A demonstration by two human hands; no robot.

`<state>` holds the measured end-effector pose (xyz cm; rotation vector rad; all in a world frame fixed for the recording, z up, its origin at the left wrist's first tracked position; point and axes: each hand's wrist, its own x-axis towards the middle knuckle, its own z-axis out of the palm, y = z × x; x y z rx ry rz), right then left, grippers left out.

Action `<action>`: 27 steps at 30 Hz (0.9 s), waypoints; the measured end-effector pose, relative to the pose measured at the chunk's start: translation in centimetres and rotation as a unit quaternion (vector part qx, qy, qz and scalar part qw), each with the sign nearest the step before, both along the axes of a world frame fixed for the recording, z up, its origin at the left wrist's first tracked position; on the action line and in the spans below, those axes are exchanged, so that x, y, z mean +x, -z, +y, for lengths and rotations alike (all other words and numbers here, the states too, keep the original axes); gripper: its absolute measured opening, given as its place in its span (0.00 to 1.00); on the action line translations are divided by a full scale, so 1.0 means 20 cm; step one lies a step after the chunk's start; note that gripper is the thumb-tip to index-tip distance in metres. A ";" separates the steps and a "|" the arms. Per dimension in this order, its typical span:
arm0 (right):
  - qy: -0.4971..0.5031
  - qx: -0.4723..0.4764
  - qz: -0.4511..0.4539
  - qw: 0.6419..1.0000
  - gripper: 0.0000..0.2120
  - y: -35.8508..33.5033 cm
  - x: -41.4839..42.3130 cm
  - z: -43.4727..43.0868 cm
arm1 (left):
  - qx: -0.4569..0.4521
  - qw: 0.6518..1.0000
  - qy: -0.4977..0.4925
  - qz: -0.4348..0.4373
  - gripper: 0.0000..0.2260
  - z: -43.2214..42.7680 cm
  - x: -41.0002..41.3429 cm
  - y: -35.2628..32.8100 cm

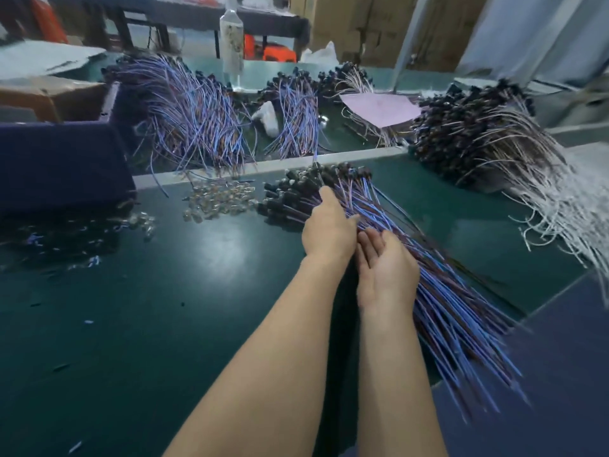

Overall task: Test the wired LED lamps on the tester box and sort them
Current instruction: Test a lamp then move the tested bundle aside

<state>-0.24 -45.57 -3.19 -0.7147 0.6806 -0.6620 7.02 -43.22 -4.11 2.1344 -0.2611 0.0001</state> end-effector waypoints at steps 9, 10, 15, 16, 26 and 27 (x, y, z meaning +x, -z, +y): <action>-0.088 -0.078 -0.006 0.993 0.11 -0.08 0.12 0.30 | -0.257 0.964 -0.057 -0.032 0.09 0.37 0.02 -0.18; -0.118 -0.102 -0.005 0.988 0.11 -0.10 0.15 0.37 | -0.284 0.955 -0.079 -0.043 0.09 0.46 0.02 -0.22; -0.287 -0.264 -0.008 0.921 0.08 -0.12 0.27 0.85 | -0.389 0.883 -0.236 -0.113 0.09 1.00 -0.01 -0.33; -0.312 -0.319 -0.003 0.895 0.08 -0.11 0.29 0.96 | -0.404 0.868 -0.263 -0.123 0.09 1.11 -0.02 -0.34; -0.477 -0.739 0.036 0.474 0.18 0.04 0.42 1.83 | -0.538 0.710 -0.443 -0.102 0.06 1.88 -0.07 -0.27; -0.492 -0.736 0.063 0.460 0.21 0.05 0.43 1.86 | -0.544 0.703 -0.447 -0.102 0.06 1.91 -0.07 -0.26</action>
